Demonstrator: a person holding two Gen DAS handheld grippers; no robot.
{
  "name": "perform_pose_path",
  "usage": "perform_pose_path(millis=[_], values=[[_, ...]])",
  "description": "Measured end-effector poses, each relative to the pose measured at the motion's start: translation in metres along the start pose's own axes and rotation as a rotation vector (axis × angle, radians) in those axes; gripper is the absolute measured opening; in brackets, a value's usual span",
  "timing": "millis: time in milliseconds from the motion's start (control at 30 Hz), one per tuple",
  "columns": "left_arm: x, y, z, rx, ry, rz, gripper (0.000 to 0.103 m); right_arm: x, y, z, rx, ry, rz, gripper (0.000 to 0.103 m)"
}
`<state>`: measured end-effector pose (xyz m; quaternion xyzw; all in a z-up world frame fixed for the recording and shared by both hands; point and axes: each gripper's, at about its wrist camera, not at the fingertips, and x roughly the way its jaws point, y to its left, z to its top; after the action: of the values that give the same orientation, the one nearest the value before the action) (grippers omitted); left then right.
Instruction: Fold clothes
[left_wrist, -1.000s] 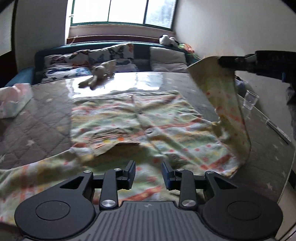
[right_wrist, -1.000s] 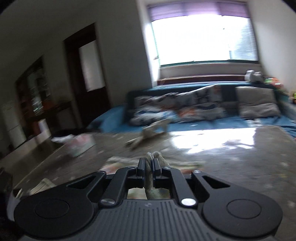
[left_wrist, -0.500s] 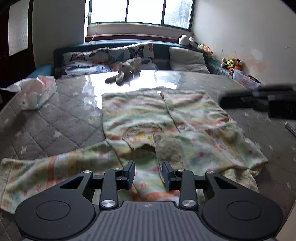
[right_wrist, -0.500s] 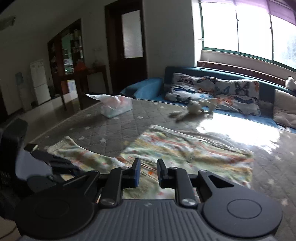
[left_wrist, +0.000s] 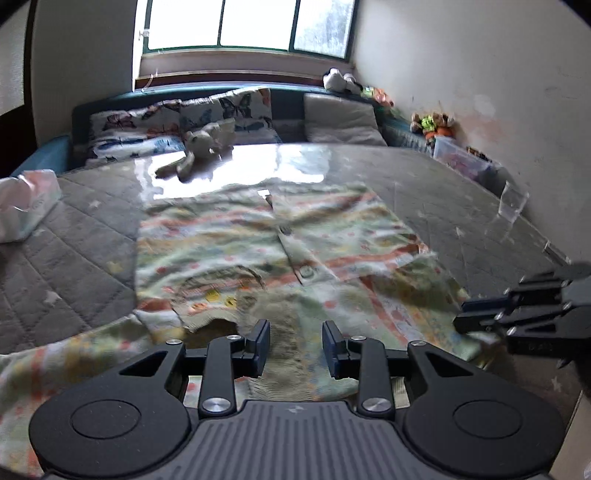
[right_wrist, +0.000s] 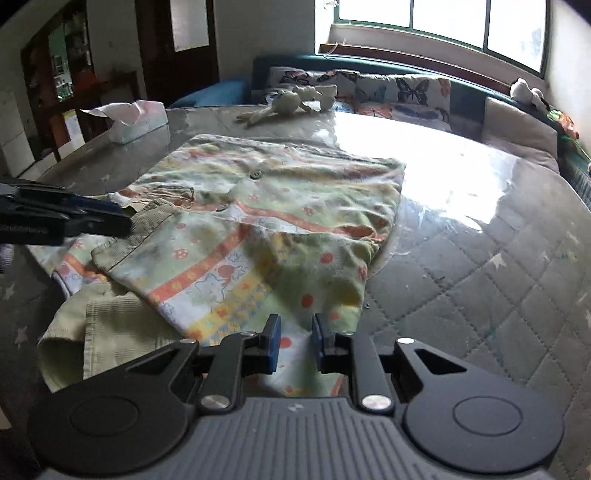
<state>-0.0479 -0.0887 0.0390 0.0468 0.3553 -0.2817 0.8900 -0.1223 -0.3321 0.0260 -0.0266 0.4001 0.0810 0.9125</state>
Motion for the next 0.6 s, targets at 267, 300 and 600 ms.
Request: perform_pose_path(millis=[267,300,600], values=[[0.015,-0.006,-0.001,0.009,0.032,0.003,0.033,0.014,-0.01,0.035,-0.006,-0.075,-0.026,0.018],[0.017,-0.005,-0.001,0.01,0.036,0.007,0.033,0.022,-0.011,0.04,-0.006,-0.073,-0.029,0.018],[0.013,0.004,-0.002,-0.008,0.029,0.019,0.033,0.038,-0.021,0.04,0.02,-0.054,-0.054,0.015]])
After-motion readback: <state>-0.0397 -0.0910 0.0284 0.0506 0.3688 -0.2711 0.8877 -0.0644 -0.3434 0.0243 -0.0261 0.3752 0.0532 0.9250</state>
